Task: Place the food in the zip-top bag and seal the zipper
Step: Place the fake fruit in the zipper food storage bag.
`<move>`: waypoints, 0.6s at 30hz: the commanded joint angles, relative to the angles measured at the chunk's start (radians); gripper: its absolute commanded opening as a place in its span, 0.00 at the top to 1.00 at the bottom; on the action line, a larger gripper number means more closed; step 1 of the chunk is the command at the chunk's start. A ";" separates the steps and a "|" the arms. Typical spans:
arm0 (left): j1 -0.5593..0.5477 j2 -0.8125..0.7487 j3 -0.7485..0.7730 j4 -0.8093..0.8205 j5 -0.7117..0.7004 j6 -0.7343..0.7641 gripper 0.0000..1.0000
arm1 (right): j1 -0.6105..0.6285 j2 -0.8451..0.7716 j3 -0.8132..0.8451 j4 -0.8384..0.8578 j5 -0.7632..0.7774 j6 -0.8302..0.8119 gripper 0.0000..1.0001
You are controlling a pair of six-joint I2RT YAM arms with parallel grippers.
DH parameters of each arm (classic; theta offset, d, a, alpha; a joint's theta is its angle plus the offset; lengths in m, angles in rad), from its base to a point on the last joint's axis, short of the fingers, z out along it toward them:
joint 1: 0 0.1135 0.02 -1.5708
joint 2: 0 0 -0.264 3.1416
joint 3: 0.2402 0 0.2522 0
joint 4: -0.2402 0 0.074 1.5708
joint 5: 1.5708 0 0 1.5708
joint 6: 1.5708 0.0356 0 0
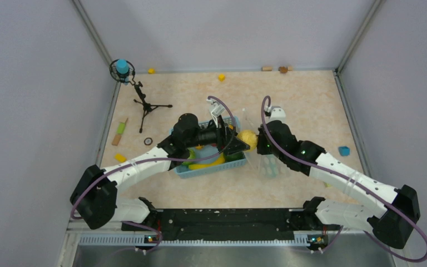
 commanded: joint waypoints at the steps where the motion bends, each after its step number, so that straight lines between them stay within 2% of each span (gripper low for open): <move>1: -0.007 0.044 0.047 0.028 -0.041 0.032 0.82 | -0.008 -0.049 -0.016 0.065 -0.042 -0.002 1.00; 10: -0.007 0.113 0.050 -0.108 -0.200 0.085 0.82 | -0.007 -0.140 -0.051 0.119 -0.135 0.013 1.00; 18: -0.008 0.118 0.064 -0.207 -0.238 0.150 0.83 | -0.008 -0.197 -0.067 0.152 -0.146 0.032 1.00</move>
